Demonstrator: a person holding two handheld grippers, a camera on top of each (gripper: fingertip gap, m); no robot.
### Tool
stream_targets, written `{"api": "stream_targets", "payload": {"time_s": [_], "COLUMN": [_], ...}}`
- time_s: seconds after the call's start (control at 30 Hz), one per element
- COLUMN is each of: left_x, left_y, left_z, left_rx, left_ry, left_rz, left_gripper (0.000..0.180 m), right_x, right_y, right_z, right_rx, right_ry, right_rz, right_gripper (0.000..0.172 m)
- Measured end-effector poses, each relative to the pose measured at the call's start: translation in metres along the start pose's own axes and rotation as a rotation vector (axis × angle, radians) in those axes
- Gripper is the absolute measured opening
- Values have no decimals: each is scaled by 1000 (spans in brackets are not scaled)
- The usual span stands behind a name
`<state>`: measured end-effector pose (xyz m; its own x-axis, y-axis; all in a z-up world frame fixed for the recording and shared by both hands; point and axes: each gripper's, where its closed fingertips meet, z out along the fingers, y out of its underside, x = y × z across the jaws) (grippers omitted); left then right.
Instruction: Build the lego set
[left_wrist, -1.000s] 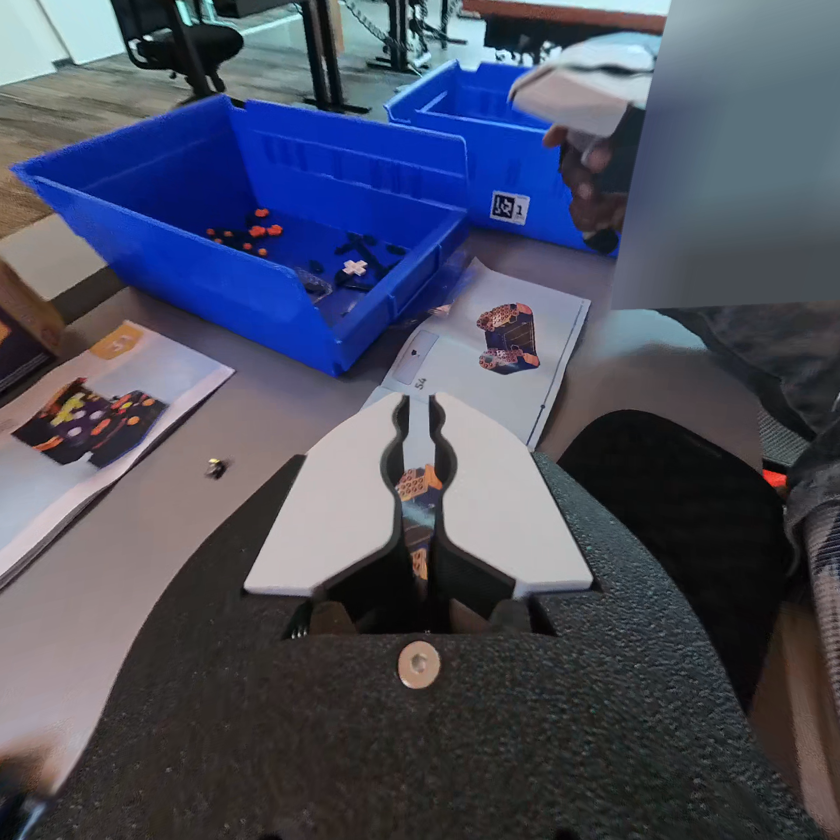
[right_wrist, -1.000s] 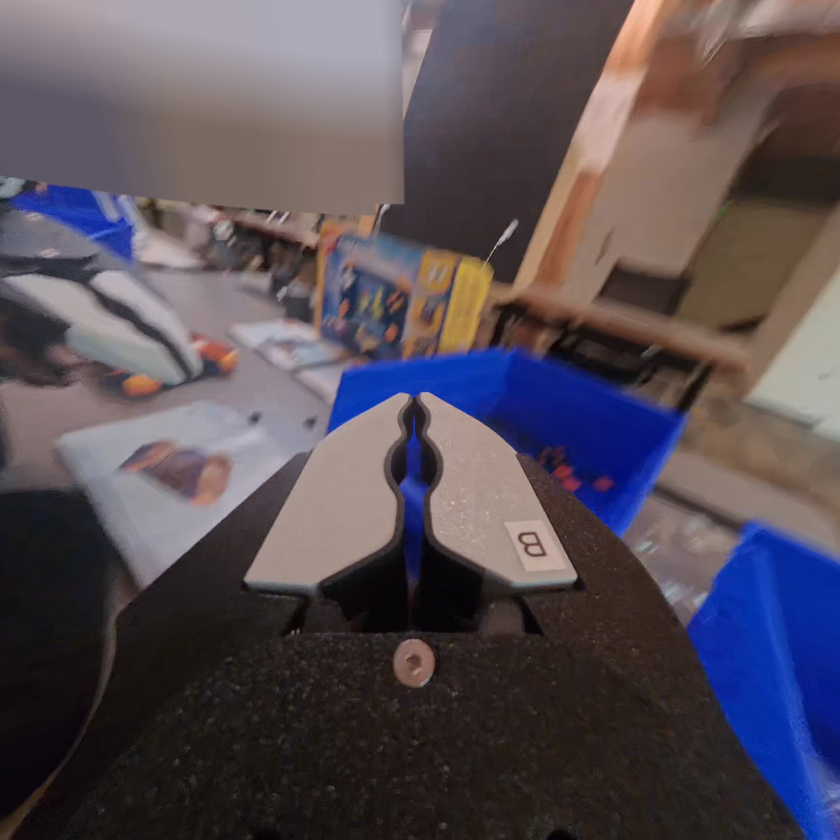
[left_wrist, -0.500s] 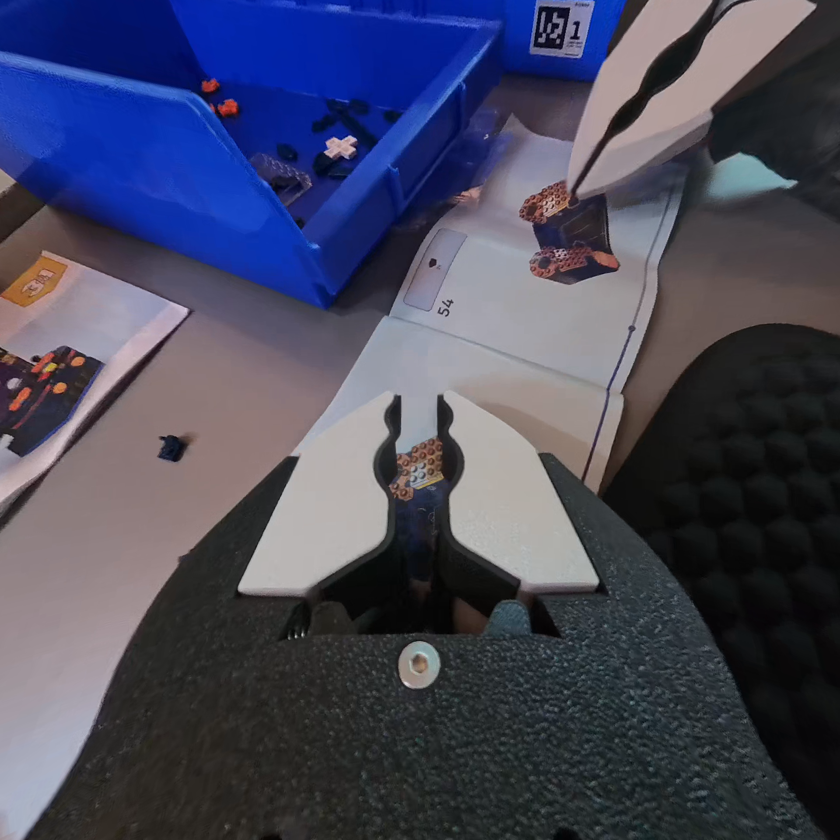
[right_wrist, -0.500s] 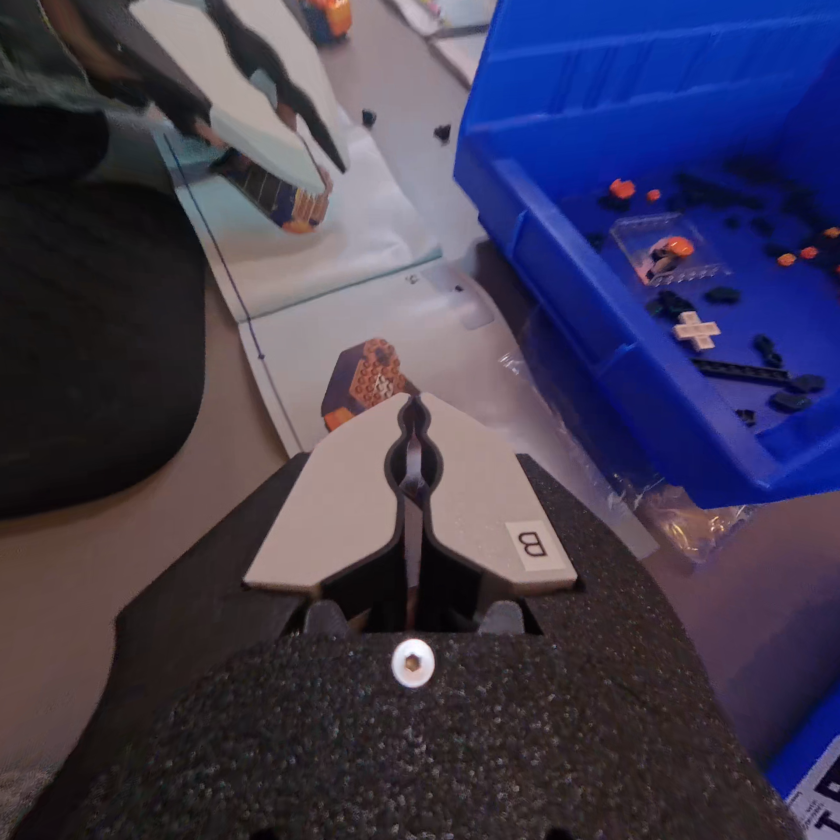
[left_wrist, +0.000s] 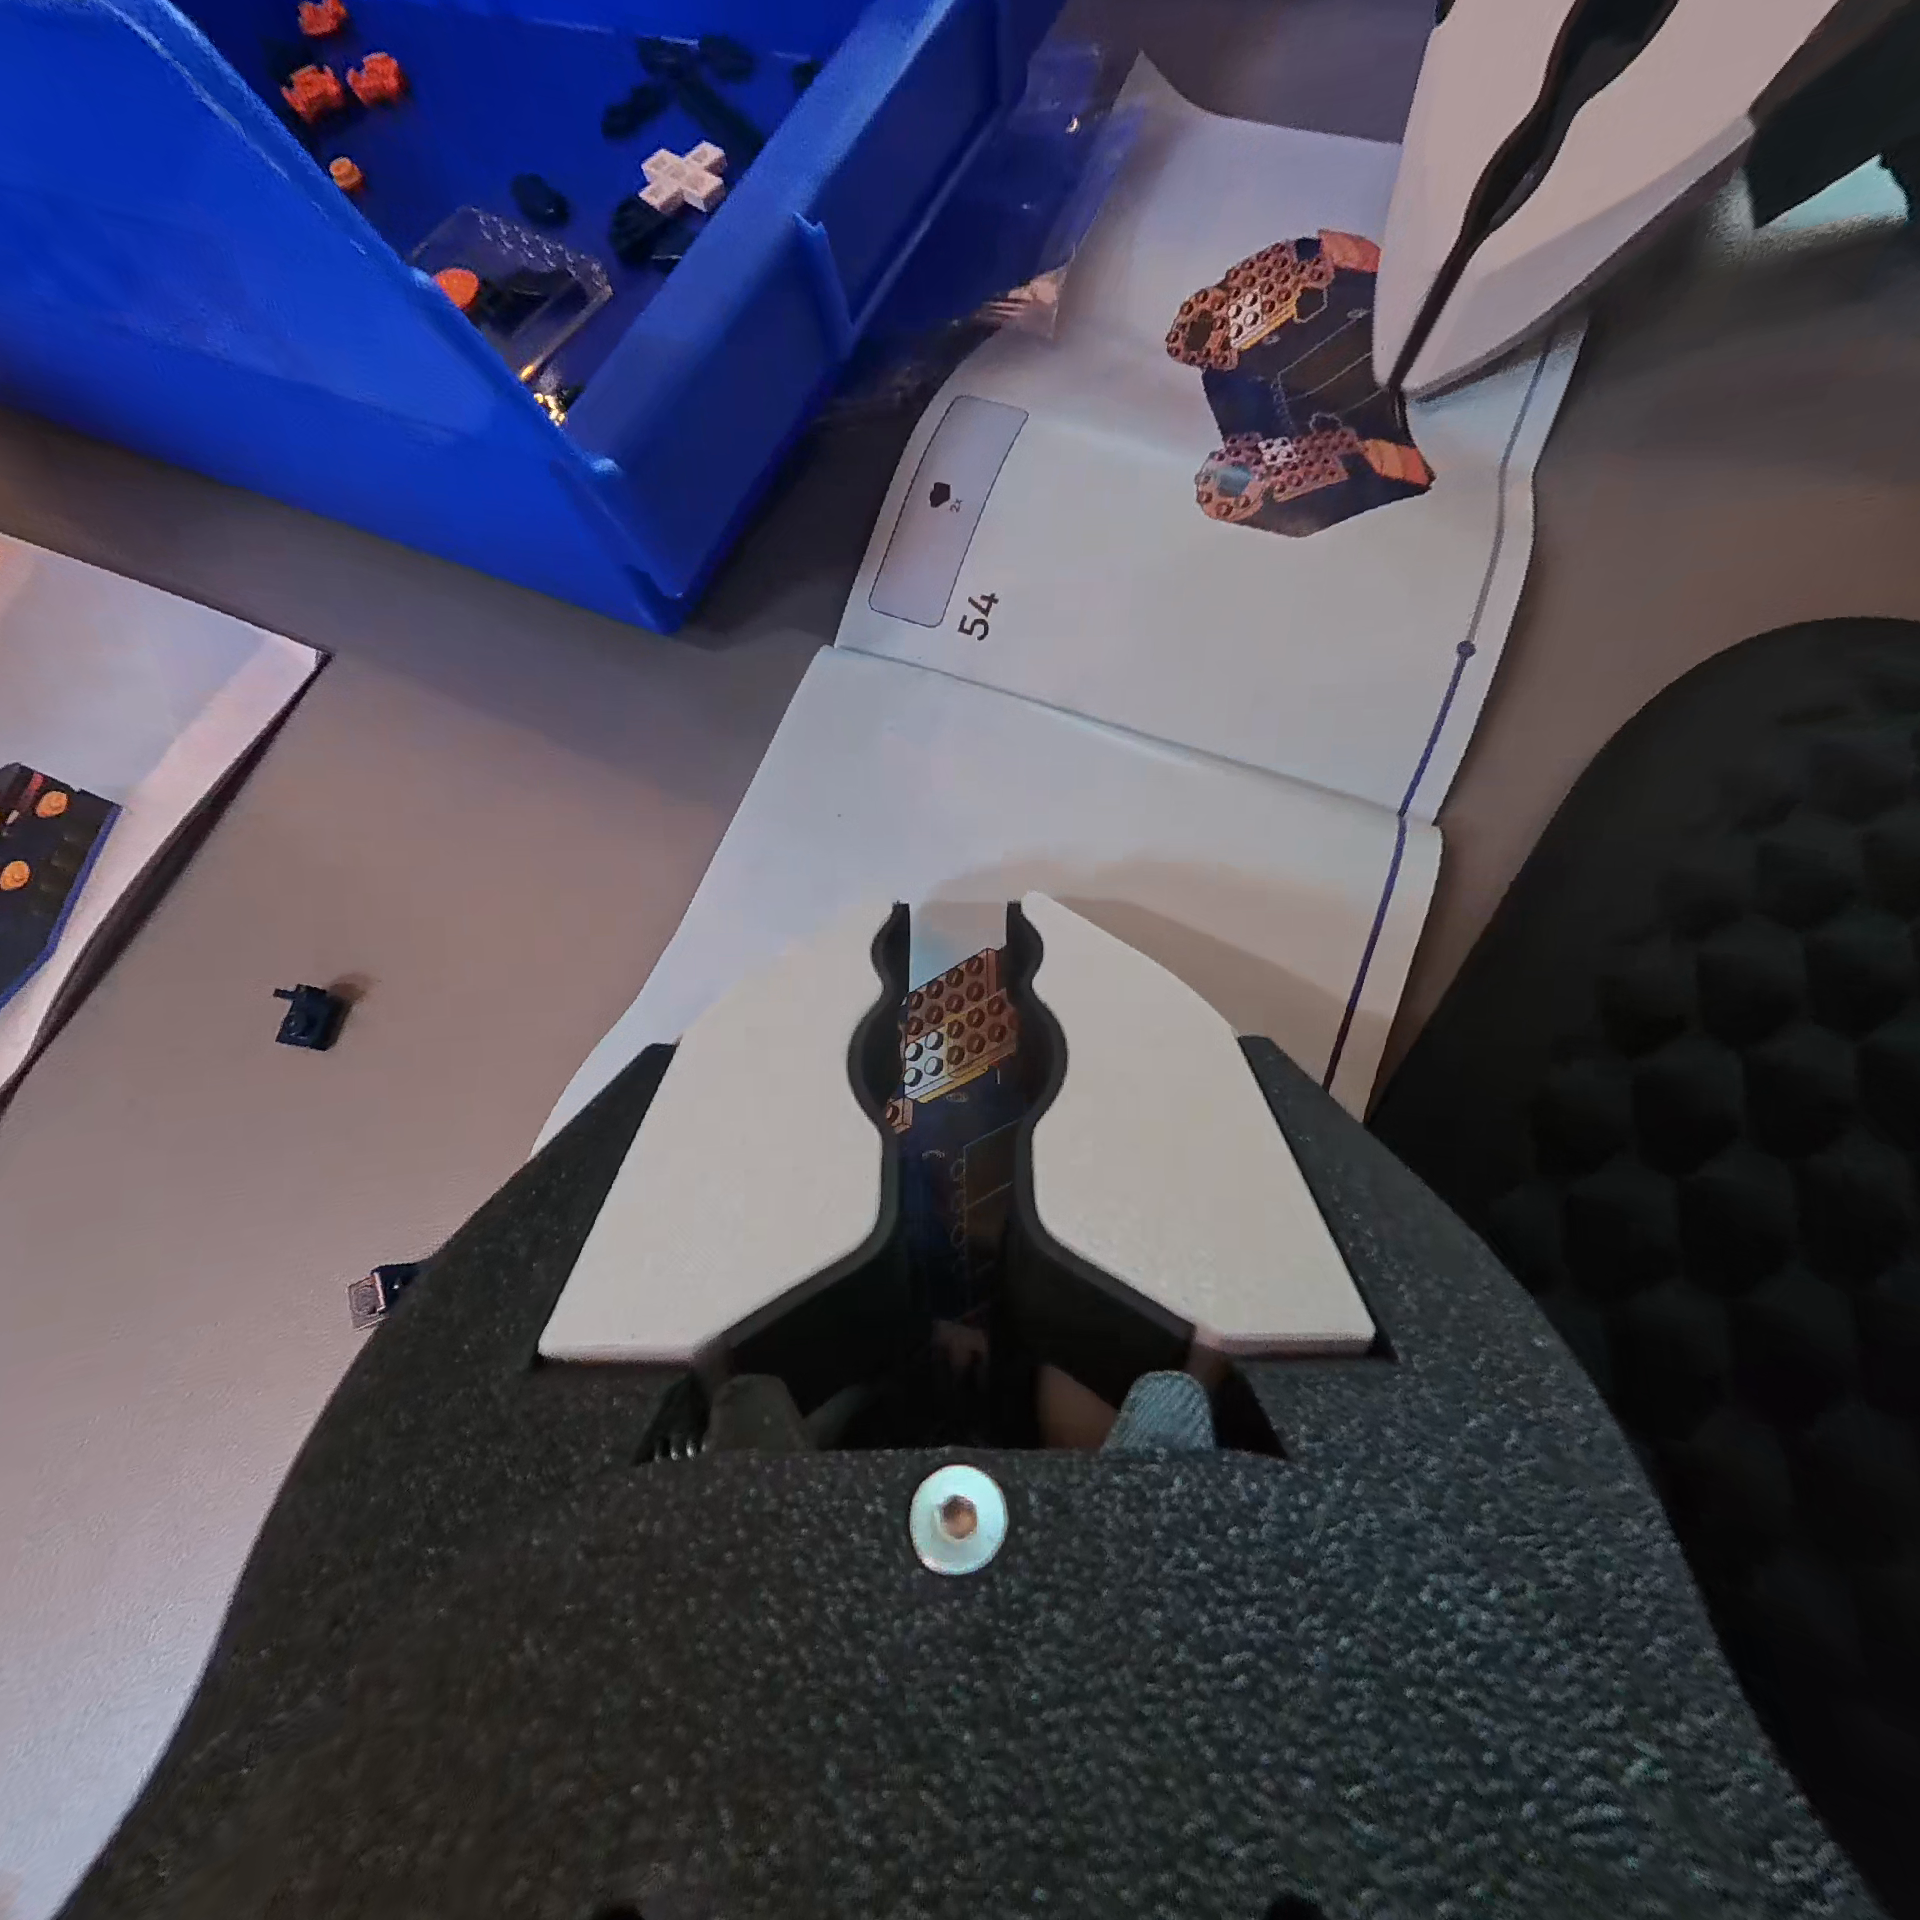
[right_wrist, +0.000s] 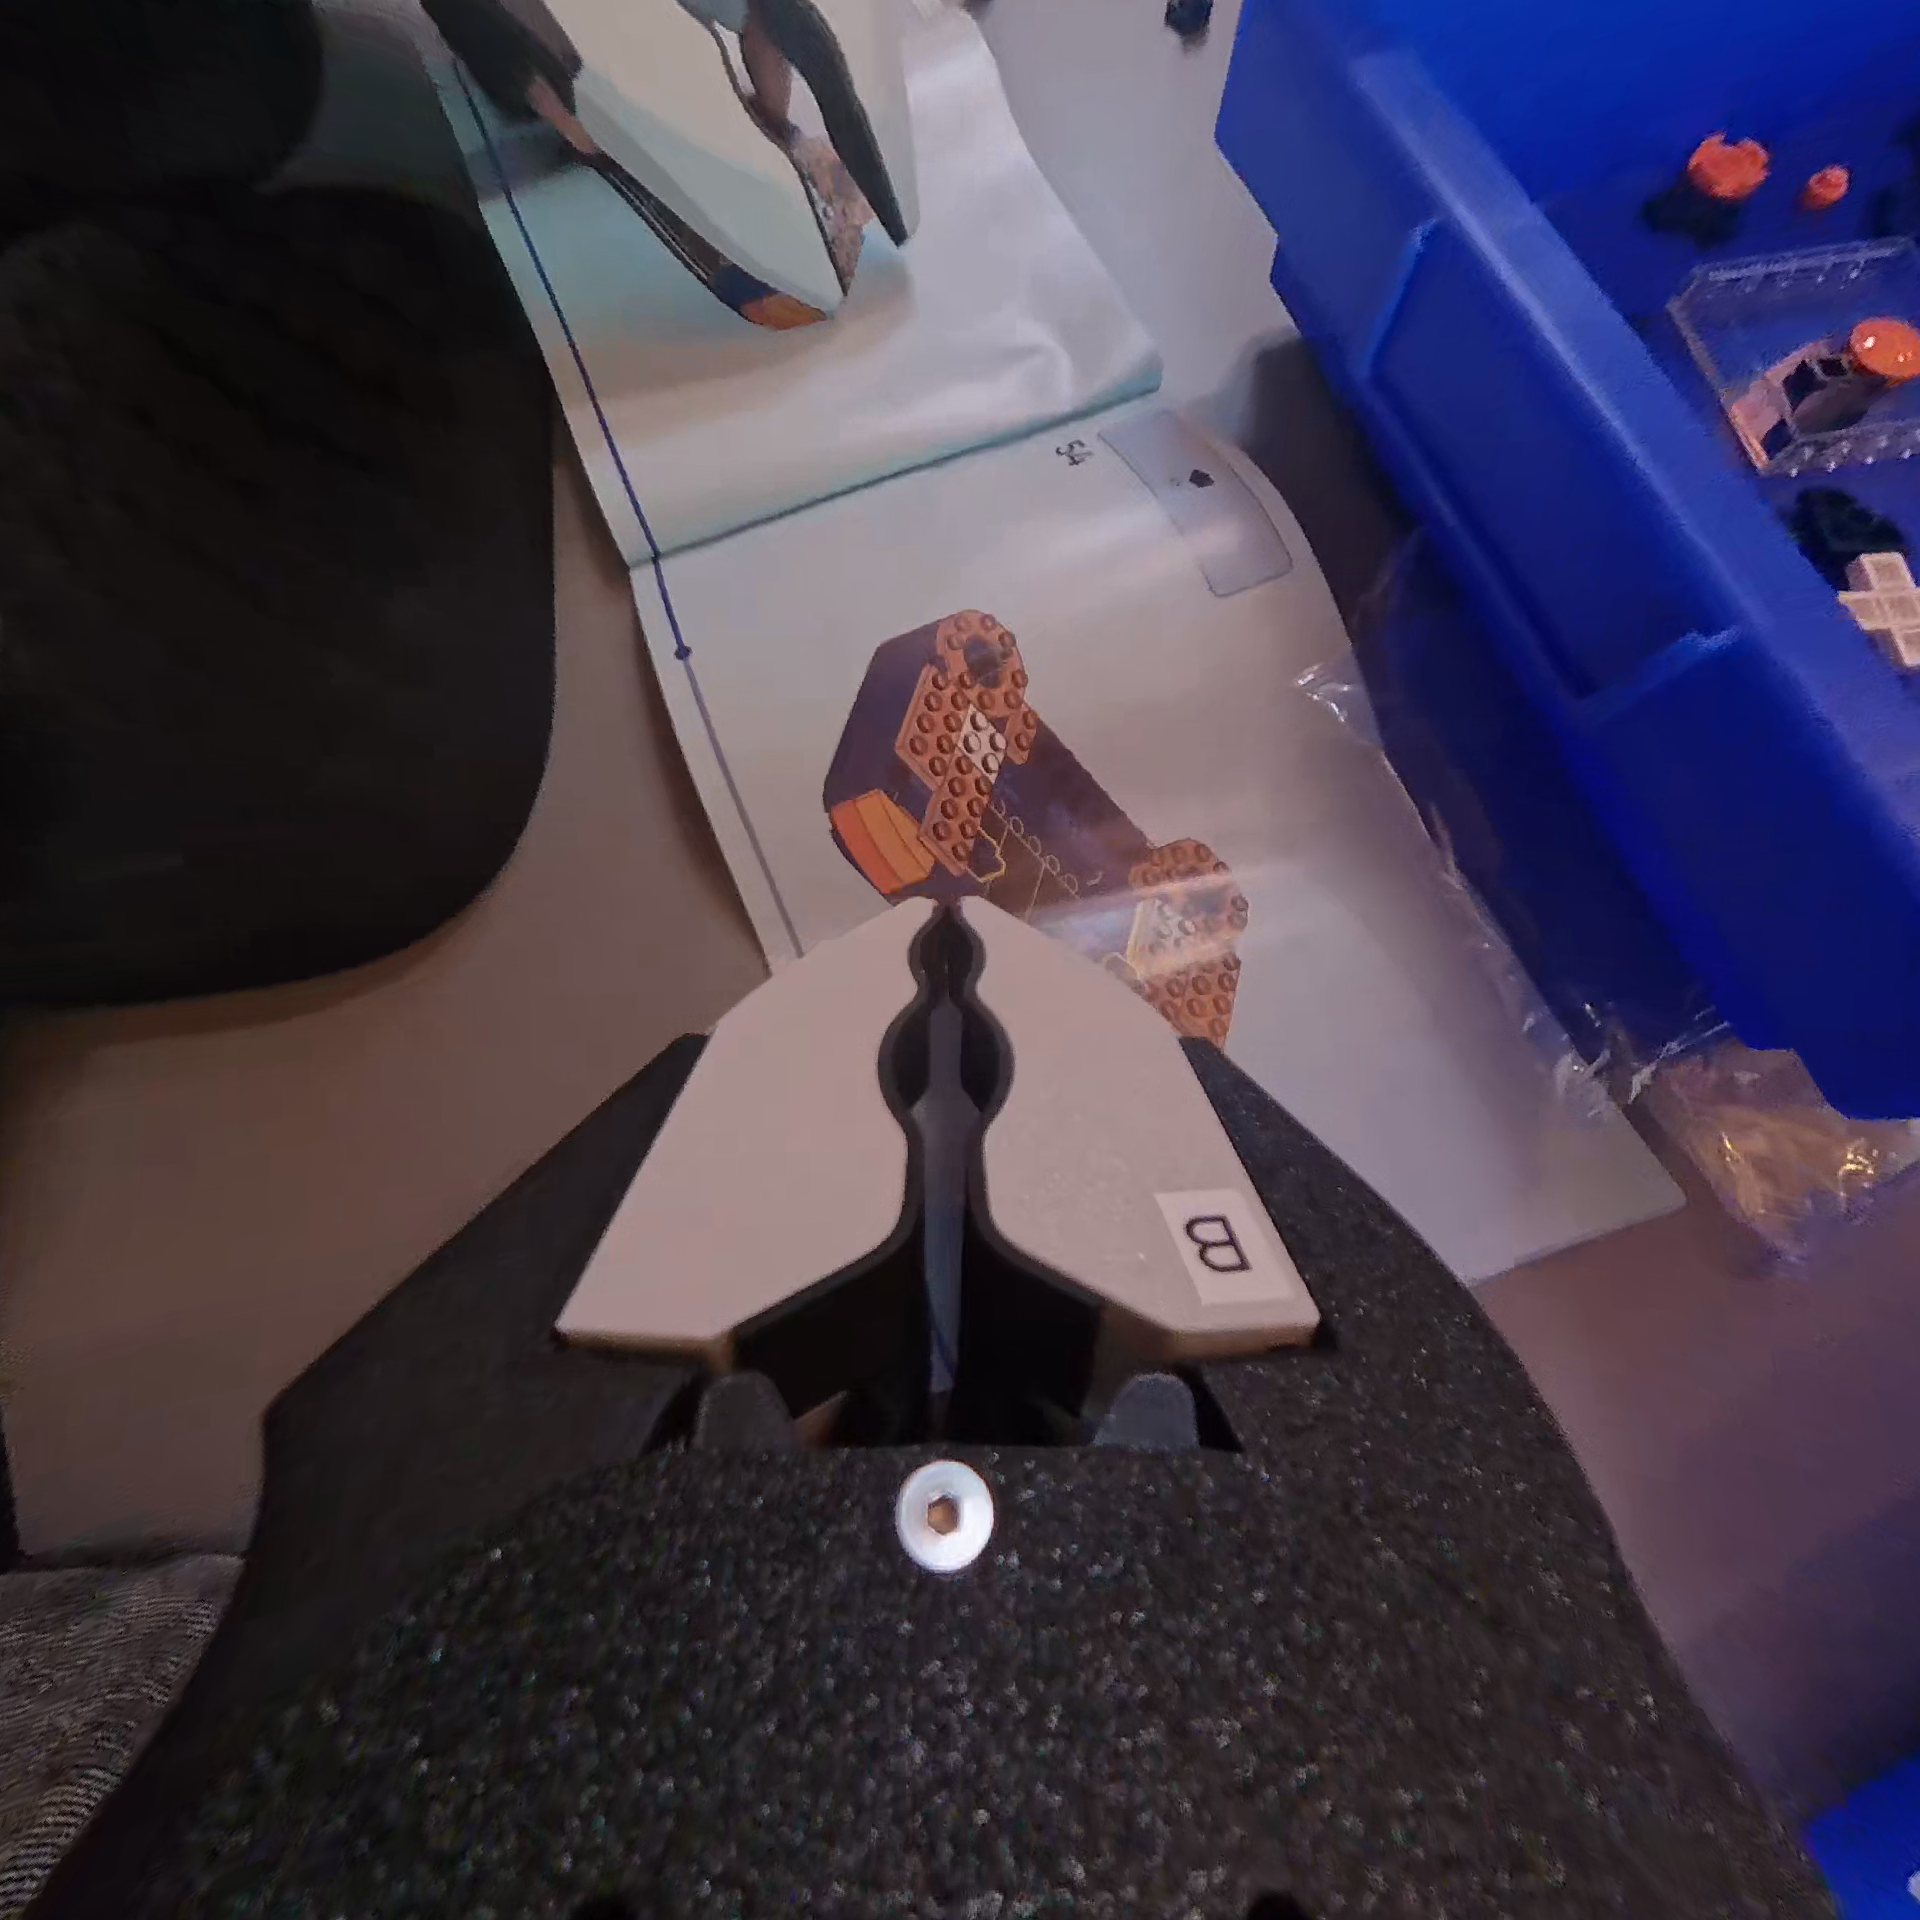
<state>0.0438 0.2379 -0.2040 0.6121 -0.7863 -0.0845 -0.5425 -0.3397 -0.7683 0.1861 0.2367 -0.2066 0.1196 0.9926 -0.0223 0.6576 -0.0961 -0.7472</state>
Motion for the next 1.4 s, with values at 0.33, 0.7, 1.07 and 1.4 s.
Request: {"api": "stream_targets", "payload": {"time_s": [0.33, 0.7, 1.07, 1.4], "left_x": [-2, -1, -3, -2], "left_y": [1, -7, -4, -3], "left_z": [0, -7, -4, -3], "left_rx": [-4, 66, 36, 26], "left_ry": [-9, 16, 5, 12], "left_rz": [-4, -20, -30, -35], "left_gripper": [18, 9, 17, 18], "right_x": [2, 2, 1, 2], "right_y": [3, 3, 3, 3], "right_z": [1, 2, 3, 3], "right_rx": [10, 6, 14, 17], "right_ry": [-16, -3, -12, -14], "right_rz": [34, 18, 31, 37], "right_gripper": [0, 0, 0, 0]}}
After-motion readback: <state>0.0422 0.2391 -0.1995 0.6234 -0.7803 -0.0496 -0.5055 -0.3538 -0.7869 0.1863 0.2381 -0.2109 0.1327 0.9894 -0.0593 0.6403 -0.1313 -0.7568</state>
